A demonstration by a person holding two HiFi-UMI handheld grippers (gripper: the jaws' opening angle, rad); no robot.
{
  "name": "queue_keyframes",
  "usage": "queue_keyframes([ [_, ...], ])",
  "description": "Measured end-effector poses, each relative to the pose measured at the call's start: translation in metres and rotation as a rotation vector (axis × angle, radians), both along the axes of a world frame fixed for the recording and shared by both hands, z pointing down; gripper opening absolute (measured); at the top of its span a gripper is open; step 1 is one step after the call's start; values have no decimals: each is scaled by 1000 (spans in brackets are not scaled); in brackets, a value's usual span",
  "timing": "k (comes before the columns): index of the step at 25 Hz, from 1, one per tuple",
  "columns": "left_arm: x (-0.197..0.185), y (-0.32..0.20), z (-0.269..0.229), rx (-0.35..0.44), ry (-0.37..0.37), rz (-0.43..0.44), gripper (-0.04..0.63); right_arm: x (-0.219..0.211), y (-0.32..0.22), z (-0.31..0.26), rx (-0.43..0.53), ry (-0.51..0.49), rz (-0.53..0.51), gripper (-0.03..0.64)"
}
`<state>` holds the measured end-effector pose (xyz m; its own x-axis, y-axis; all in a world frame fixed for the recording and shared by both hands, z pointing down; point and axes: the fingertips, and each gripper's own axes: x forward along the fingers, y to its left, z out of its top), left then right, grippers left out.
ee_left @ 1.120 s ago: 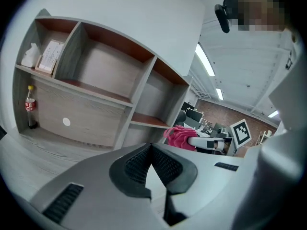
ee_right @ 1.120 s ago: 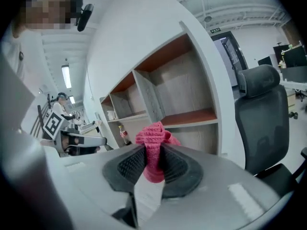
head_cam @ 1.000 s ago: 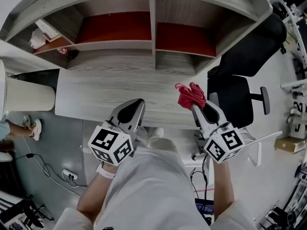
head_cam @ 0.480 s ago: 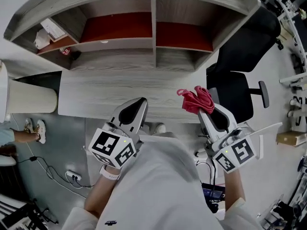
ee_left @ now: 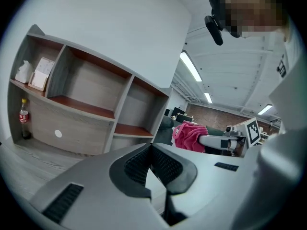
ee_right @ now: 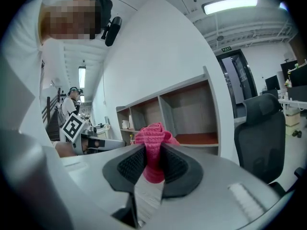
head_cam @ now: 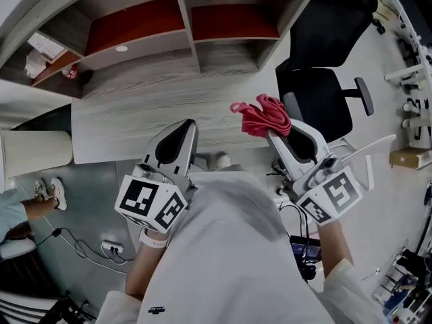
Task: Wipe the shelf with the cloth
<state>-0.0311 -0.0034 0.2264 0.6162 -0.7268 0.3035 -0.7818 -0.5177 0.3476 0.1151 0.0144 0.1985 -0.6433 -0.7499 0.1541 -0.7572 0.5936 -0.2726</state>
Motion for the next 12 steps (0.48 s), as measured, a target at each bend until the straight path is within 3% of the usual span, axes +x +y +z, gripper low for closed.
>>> queue_keyframes([
  [3,3,4,1,0,-1,7,6,1,-3,-2,-1,-47,38,89],
  [6,5,8,1,-8,1,3,6,-3,-1,-4,36,19,41,89],
  [12,8,10,-2,-10,0,8,6,0,5,2,26,-8,53,89],
])
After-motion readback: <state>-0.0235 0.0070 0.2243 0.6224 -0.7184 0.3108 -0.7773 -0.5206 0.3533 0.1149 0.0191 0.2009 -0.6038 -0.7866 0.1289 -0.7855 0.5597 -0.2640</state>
